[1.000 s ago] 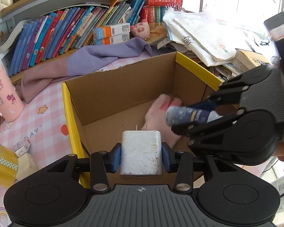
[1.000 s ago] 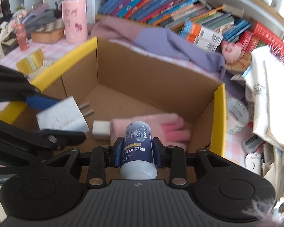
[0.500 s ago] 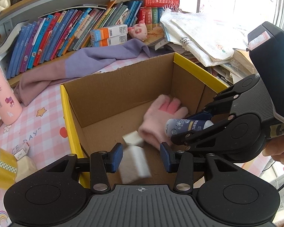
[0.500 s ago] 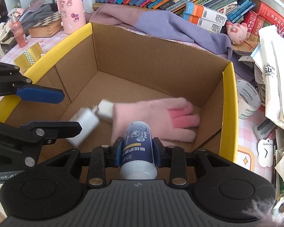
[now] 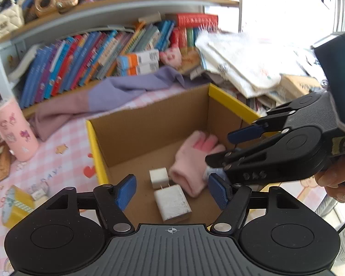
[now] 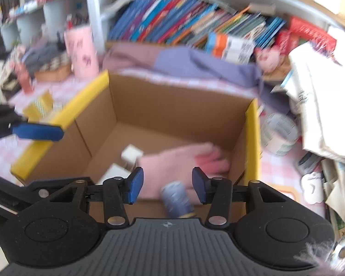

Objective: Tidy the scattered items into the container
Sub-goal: 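Open the left tool over the box while the right tool releases the bottle inside, then withdraw both open tools from the box back toward the tape roll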

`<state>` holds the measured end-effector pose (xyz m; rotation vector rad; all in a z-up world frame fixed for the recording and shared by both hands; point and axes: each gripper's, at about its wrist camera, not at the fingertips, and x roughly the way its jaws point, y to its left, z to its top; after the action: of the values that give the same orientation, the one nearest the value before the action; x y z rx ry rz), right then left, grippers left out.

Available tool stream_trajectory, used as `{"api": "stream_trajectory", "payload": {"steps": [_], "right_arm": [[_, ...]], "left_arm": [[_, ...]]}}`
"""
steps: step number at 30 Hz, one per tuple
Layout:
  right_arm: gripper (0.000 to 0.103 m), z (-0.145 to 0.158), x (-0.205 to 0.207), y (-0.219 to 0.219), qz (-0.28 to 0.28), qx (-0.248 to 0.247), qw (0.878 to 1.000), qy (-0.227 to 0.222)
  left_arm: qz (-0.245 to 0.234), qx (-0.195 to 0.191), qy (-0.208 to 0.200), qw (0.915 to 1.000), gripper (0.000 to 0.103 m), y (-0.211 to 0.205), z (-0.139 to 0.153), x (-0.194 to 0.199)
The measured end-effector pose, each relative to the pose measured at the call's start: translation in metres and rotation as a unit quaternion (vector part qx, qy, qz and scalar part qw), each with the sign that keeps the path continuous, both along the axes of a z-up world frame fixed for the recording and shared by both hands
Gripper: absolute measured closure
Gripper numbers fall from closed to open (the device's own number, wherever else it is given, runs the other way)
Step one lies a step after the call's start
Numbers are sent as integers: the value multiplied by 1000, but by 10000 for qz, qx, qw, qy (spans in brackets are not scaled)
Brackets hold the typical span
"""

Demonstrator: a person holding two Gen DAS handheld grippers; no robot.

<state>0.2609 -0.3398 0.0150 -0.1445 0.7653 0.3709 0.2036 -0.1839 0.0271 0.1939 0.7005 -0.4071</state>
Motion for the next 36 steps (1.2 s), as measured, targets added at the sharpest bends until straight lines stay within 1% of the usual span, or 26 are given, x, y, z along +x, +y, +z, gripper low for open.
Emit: {"api": "stream_trajectory", "payload": {"steps": [4,8,12,17,25,30,36], "right_arm": [[56,19,-14,-6,-215,237,9989,-337],[55,30,-30,-8,-339,327,9972,-586],[54,39,-49,-10,-476,385,9952,-758],[52,44,-72,-10,-705,450,9925,-887],[49,42,-108,-2,-1056,442,9886,-982],[48,36,-132,11,-1327,471,9845,-1046],[45,25,-159,32,-1497,398,9831,-977]], "left_arm": [[210,-160,-234,9994,25,9,16,-13],[419,-309,-385,9979,22,18,28,-25],[522,-431,-498,9965,20,28,37,-39],[612,-458,-621,9951,19,41,42,-57],[760,-480,-712,9934,17,64,41,-83],[856,-514,-653,9929,16,79,34,-96],[872,-511,-513,9936,16,94,23,-111]]}}
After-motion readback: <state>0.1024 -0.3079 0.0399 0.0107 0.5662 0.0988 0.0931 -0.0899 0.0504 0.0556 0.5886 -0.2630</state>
